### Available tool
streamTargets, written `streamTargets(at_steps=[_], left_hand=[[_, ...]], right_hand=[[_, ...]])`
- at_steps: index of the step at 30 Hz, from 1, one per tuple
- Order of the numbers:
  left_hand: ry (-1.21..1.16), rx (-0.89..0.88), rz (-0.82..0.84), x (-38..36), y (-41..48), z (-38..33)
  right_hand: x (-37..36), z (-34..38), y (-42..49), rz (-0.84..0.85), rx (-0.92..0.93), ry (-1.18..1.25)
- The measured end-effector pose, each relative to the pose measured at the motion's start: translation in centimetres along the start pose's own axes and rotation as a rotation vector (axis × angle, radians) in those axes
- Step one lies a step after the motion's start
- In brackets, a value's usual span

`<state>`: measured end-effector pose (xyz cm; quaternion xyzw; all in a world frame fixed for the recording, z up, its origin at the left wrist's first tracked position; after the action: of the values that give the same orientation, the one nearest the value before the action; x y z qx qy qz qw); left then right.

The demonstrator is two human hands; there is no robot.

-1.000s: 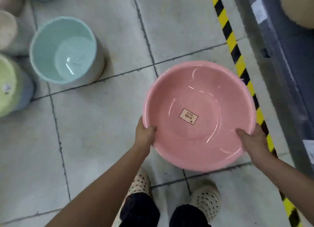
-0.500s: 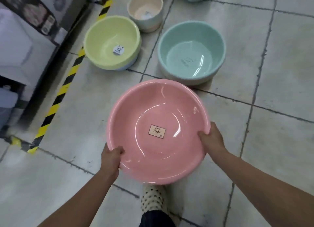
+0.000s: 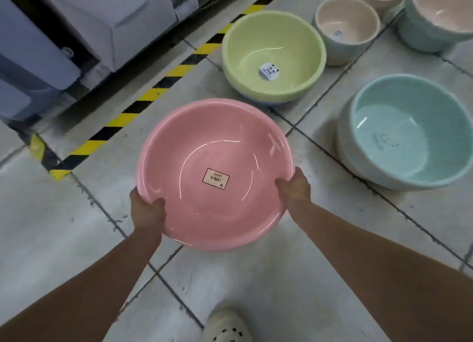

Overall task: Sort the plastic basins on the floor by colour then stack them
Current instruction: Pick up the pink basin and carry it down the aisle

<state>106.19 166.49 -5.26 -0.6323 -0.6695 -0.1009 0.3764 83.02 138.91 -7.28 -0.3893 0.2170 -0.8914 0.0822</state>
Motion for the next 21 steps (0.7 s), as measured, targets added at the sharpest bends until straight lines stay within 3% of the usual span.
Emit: streamTargets(at_steps=[8, 21], left_hand=[[-0.058, 0.084, -0.058, -0.7, 4.0, 1.1], [-0.042, 0.116, -0.129, -0.9, 4.1, 0.7]], right_hand=[[-4.4, 6.4, 1.7, -0.072, 0.179, -0.063], [-4.9, 6.2, 2.2, -0.106, 0.240, -0.060]])
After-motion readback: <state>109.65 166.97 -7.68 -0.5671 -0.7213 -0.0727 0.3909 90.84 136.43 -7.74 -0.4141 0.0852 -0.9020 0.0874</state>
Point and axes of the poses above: each hand's wrist, its own y-axis towards the middle knuckle, its own x-axis out of the back of the hand, z = x × y, the point moved 7 cm from there along y, towards the middle knuckle, and after that the axes turned 14 degrees about -z, right-handed, at the moved point
